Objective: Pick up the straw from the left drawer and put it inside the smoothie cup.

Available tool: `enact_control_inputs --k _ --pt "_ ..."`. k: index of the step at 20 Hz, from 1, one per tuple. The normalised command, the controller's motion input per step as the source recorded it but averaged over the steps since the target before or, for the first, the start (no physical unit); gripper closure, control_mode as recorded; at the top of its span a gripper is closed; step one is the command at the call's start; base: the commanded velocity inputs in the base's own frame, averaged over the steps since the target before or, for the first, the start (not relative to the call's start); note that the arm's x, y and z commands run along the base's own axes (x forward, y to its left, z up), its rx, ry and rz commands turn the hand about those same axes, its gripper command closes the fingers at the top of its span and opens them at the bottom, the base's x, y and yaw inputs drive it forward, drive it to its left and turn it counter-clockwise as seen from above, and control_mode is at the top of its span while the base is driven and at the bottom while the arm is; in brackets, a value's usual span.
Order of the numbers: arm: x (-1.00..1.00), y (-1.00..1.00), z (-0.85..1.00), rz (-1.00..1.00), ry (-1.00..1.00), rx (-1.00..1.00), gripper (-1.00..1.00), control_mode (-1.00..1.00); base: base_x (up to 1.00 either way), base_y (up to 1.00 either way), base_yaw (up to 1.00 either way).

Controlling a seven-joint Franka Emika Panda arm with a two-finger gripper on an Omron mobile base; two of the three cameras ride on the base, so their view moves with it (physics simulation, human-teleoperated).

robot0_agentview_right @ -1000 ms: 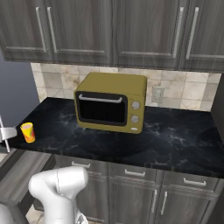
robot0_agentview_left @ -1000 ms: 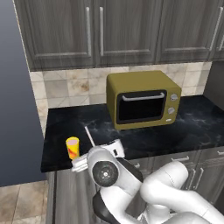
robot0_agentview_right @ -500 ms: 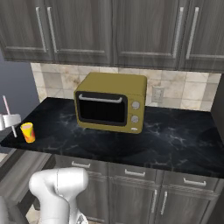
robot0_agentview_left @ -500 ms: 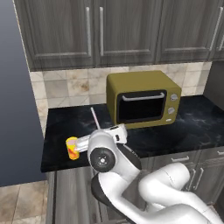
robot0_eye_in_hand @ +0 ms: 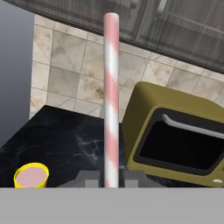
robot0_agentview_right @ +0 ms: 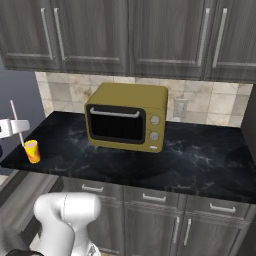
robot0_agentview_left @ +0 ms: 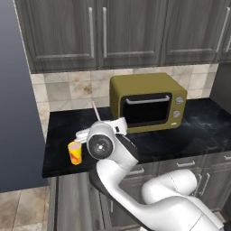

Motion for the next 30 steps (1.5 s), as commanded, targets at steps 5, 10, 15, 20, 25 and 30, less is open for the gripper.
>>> enact_control_inputs --k 5,10,15,20,25,30 --pt "0.29 0.01 0.0 0.0 0.0 0.0 1.0 -1.0 0.0 0.0 0.0" --pt "0.27 0.0 0.0 0.0 0.0 0.0 1.0 -1.0 0.0 0.0 0.0" --pt "0.21 0.1 -0.14 0.0 0.0 0.0 1.0 -1.0 0.0 0.0 0.0" --pt "0.11 0.18 -0.2 0.0 0.0 0.0 1.0 -1.0 0.0 0.0 0.0" --pt "0.01 0.09 -0.14 0.0 0.0 0.0 1.0 -1.0 0.0 0.0 0.0" --pt "0.02 0.0 -0.02 0.0 0.0 0.0 1.0 -1.0 0.0 0.0 0.0"
